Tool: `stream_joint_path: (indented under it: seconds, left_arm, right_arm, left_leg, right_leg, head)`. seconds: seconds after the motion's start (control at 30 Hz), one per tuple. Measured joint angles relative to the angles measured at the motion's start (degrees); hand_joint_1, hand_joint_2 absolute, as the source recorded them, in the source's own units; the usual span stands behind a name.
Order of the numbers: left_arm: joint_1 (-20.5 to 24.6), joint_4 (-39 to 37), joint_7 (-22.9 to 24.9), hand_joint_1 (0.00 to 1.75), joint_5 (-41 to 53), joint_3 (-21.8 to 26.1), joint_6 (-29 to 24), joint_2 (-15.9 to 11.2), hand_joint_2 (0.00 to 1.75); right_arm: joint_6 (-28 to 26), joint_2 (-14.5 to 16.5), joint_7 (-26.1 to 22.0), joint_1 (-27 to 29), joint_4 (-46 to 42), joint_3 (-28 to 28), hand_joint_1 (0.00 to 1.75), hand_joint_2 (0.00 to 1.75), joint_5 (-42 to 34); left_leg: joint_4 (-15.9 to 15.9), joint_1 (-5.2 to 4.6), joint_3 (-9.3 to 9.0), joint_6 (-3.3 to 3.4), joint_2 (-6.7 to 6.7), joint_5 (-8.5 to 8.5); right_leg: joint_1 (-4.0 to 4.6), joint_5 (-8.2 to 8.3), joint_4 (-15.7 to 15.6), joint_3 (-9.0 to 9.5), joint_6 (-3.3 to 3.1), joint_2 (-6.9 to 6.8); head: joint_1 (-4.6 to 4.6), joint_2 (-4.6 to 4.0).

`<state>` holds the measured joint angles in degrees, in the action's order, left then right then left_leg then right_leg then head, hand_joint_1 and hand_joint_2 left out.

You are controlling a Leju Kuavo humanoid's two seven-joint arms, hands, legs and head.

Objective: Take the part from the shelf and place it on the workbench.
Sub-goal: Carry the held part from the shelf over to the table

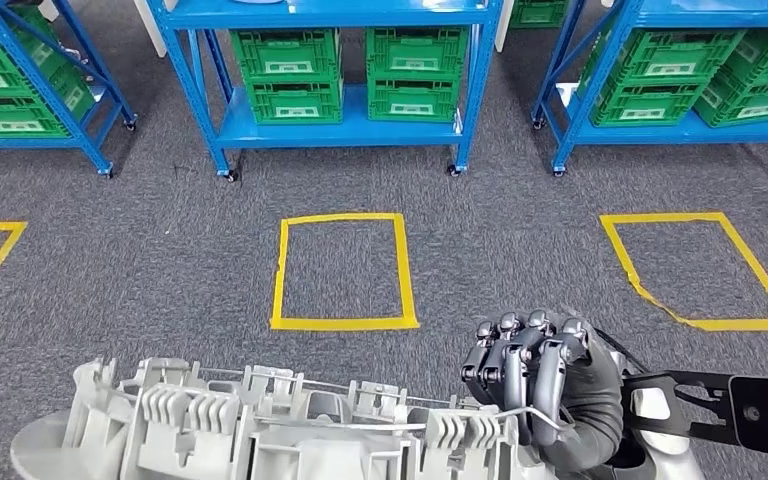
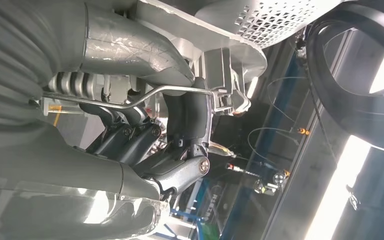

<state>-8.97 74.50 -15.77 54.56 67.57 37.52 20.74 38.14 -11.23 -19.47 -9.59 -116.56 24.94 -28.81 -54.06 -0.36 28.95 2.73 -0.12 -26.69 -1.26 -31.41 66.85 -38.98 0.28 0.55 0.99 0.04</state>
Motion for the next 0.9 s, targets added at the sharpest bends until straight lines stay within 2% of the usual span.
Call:
stream_joint_path:
  seconds: [0.03,0.07,0.1,0.13,0.17,0.2,0.23,0.27,0.3,0.33,0.37,0.4,0.43,0.5,0.53,0.57,0.6,0.63,0.67,0.7,0.73,0.77,0.8,0.83,0.87,0.9]
  left_arm:
    - [0.02,-0.08,-0.21,0.00,0.45,0.08,0.02,0.02,1.75]
    - [0.09,-0.18,-0.47,0.00,0.92,0.16,0.06,0.03,1.75]
    - [0.18,-0.30,-0.75,0.00,1.39,0.29,0.10,0.05,1.75]
    - [0.27,-0.40,-0.98,0.00,1.74,0.45,0.13,0.07,1.75]
    - [0.37,-0.50,-1.19,0.00,2.01,0.63,0.17,0.08,1.75]
    - [0.44,-0.57,-1.36,0.00,2.25,0.80,0.20,0.10,1.75]
    - [0.49,-0.62,-1.56,0.00,2.51,0.95,0.32,0.10,1.75]
    - [0.56,-0.63,-1.80,0.00,2.86,1.13,0.50,0.09,1.75]
    - [0.62,-0.63,-2.10,0.00,3.31,1.33,0.69,0.08,1.75]
    - [0.71,-0.63,-2.44,0.00,3.85,1.62,0.90,0.04,1.75]
    - [0.81,-0.64,-2.81,0.00,4.47,1.97,1.05,0.04,1.75]
    - [0.89,-0.66,-3.22,0.00,5.16,2.34,1.15,0.05,1.75]
    - [1.02,-0.69,-3.66,0.00,5.85,2.73,1.21,0.05,1.75]
    - [1.40,-0.77,-4.37,0.00,6.96,3.45,1.24,0.04,1.75]
    - [1.66,-0.83,-4.60,0.00,7.34,3.74,1.23,0.01,1.75]
    - [1.88,-0.89,-4.72,0.00,7.58,3.95,1.23,0.01,1.75]
    - [2.06,-0.95,-4.80,0.00,7.72,4.09,1.23,0.02,1.75]
    - [2.20,-0.99,-4.84,0.00,7.83,4.15,1.23,0.03,1.75]
    - [2.33,-1.01,-4.87,0.00,7.88,4.20,1.23,0.04,1.75]
    - [2.46,-1.02,-4.90,0.00,7.89,4.25,1.23,0.02,1.75]
    - [2.61,-1.02,-4.93,0.00,7.90,4.30,1.22,-0.02,1.75]
    - [2.76,-1.02,-4.96,0.00,7.91,4.34,1.22,-0.02,1.75]
    - [2.86,-1.03,-4.99,0.00,7.91,4.40,1.22,-0.04,1.75]
    - [2.91,-1.03,-5.02,0.00,7.92,4.50,1.21,-0.04,1.75]
    - [2.94,-1.04,-5.03,0.00,7.92,4.62,1.21,-0.03,1.75]
    - [2.96,-1.05,-5.05,0.00,7.91,4.73,1.21,-0.04,1.75]
  right_arm:
    - [0.06,0.00,-0.07,0.18,0.00,-0.14,1.75,1.75,-0.02]
    - [0.12,0.00,-0.15,0.39,0.00,-0.31,1.75,1.75,-0.04]
    - [0.17,0.00,-0.23,0.61,0.00,-0.46,1.75,1.75,-0.05]
    - [0.20,-0.01,-0.29,0.76,0.00,-0.61,1.75,1.75,-0.06]
    - [0.21,-0.01,-0.33,0.84,0.00,-0.73,1.75,1.75,-0.06]
    - [0.22,-0.01,-0.36,0.85,-0.01,-0.81,1.75,1.75,-0.06]
    - [0.27,-0.01,-0.39,0.88,-0.04,-0.89,1.75,1.75,-0.06]
    - [0.33,0.00,-0.42,0.98,-0.08,-0.97,1.75,1.75,-0.05]
    - [0.40,0.00,-0.45,1.17,-0.12,-1.07,1.75,1.75,-0.02]
    - [0.47,0.00,-0.46,1.44,-0.15,-1.19,1.75,1.75,0.02]
    - [0.50,0.00,-0.44,1.71,-0.16,-1.30,1.75,1.75,0.09]
    - [0.50,0.01,-0.41,1.96,-0.17,-1.39,1.75,1.75,0.17]
    - [0.50,0.01,-0.38,2.15,-0.20,-1.46,1.75,1.75,0.28]
    - [0.50,0.02,-0.35,2.48,-0.28,-1.51,1.75,1.75,0.52]
    - [0.50,0.02,-0.35,2.66,-0.31,-1.53,1.75,1.75,0.63]
    - [0.50,0.02,-0.35,2.81,-0.32,-1.53,1.75,1.75,0.70]
    - [0.50,0.02,-0.35,2.92,-0.33,-1.54,1.75,1.75,0.73]
    - [0.50,0.02,-0.35,2.99,-0.37,-1.56,1.75,1.75,0.74]
    - [0.49,0.02,-0.35,3.04,-0.45,-1.59,1.75,1.75,0.75]
    - [0.49,0.02,-0.35,3.08,-0.57,-1.63,1.75,1.75,0.75]
    - [0.50,0.02,-0.35,3.14,-0.75,-1.72,1.75,1.75,0.76]
    - [0.49,0.03,-0.35,3.15,-0.90,-1.79,1.75,1.75,0.78]
    - [0.49,0.04,-0.35,3.15,-1.01,-1.84,1.75,1.75,0.78]
    - [0.48,0.06,-0.36,3.18,-1.09,-1.89,1.75,1.75,0.78]
    - [0.46,0.07,-0.36,3.23,-1.11,-1.91,1.75,1.75,0.78]
    - [0.45,0.07,-0.36,3.31,-1.15,-1.96,1.75,1.75,0.78]
  left_leg:
    - [-0.13,-0.08,1.08,0.05,0.12,0.84]
    - [-0.33,-0.12,2.19,0.03,0.24,1.63]
    - [-0.62,-0.13,3.43,-0.05,0.34,2.35]
    - [-1.03,-0.11,4.62,-0.20,0.42,2.96]
    - [-1.59,-0.08,5.73,-0.40,0.48,3.47]
    - [-2.34,-0.16,6.71,-0.62,0.51,3.85]
    - [-3.04,-0.24,7.51,-0.91,0.53,4.23]
    - [-3.56,-0.30,8.07,-1.20,0.54,4.66]
    - [-3.86,-0.32,8.46,-1.51,0.53,5.15]
    - [-3.91,-0.23,8.75,-1.83,0.50,5.73]
    - [-4.08,-0.08,9.11,-2.16,0.43,5.61]
    - [-4.84,0.09,9.57,-2.54,0.35,4.31]
    - [-6.64,0.28,10.15,-2.96,0.27,1.82]
    - [-13.20,0.67,11.40,-3.73,0.23,-4.58]
    - [-16.92,0.81,11.80,-3.95,0.23,-6.44]
    - [-19.63,0.92,11.73,-4.05,0.23,-6.70]
    - [-20.71,0.98,10.91,-4.05,0.23,-5.66]
    - [-19.69,1.01,9.10,-3.94,0.20,-3.96]
    - [-16.49,1.00,6.13,-3.70,0.12,-2.55]
    - [-11.81,0.90,2.52,-3.37,0.02,-2.41]
    - [-7.09,0.77,-0.80,-3.04,-0.08,-3.04]
    - [-3.47,0.56,-3.05,-2.68,-0.17,-3.88]
    - [-1.45,0.30,-4.00,-2.34,-0.20,-4.58]
    - [-0.76,0.09,-3.91,-1.94,-0.17,-4.26]
    - [-0.51,0.07,-3.35,-1.45,-0.03,-3.47]
    - [-0.15,0.05,-2.75,-0.97,0.11,-2.59]
  right_leg:
    - [-0.01,-1.52,3.77,-0.49,0.14,-0.01]
    - [-0.01,-1.57,6.36,-0.37,0.68,-0.02]
    - [-0.03,-0.52,7.19,0.52,1.43,-0.03]
    - [-0.06,0.91,5.99,2.30,2.11,-0.06]
    - [-0.09,1.82,2.92,5.03,2.47,-0.16]
    - [-0.06,1.71,-1.57,8.35,2.46,-0.30]
    - [0.00,0.80,-5.80,11.19,2.14,-0.42]
    - [0.12,-0.22,-8.92,13.08,1.71,-0.52]
    - [0.29,-0.90,-10.57,13.83,1.27,-0.55]
    - [0.27,-0.92,-10.76,13.42,0.79,-0.57]
    - [0.22,-0.38,-10.60,12.79,0.34,-0.64]
    - [0.14,0.27,-10.54,12.11,-0.16,-0.71]
    - [0.02,1.04,-10.54,11.28,-0.56,-0.79]
    - [0.13,2.63,-10.46,9.68,-0.93,-0.83]
    - [0.20,3.42,-10.39,8.82,-0.91,-0.84]
    - [0.26,4.18,-10.29,7.94,-0.84,-0.85]
    - [0.30,4.92,-10.17,7.01,-0.76,-0.85]
    - [0.35,5.62,-10.06,6.05,-0.66,-0.83]
    - [0.39,6.29,-9.97,5.24,-0.53,-0.78]
    - [0.48,6.91,-9.91,4.61,-0.34,-0.71]
    - [0.55,7.50,-9.90,4.22,-0.06,-0.70]
    - [0.55,8.10,-10.00,4.03,0.26,-0.72]
    - [0.48,8.69,-10.15,3.92,0.65,-0.77]
    - [0.38,9.35,-10.45,3.82,1.05,-0.83]
    - [0.29,9.58,-10.46,3.51,1.27,-0.81]
    - [0.35,8.86,-9.92,2.97,1.25,-0.76]
  head:
    - [-0.07,0.00]
    - [-0.08,0.00]
    - [-0.10,0.00]
    - [-0.10,0.00]
    - [-0.10,0.00]
    - [-0.12,0.00]
    - [-0.09,0.00]
    - [-0.08,0.00]
    - [-0.08,0.00]
    - [-0.08,0.00]
    - [-0.10,0.00]
    - [-0.01,0.00]
    - [0.13,0.00]
    - [0.37,0.00]
    - [0.40,0.00]
    - [0.37,0.00]
    - [0.38,0.00]
    - [0.39,0.00]
    - [0.38,0.00]
    - [0.40,0.00]
    - [0.36,0.00]
    - [0.31,0.00]
    - [0.37,0.00]
    - [0.38,0.00]
    - [0.44,0.00]
    - [0.44,0.00]
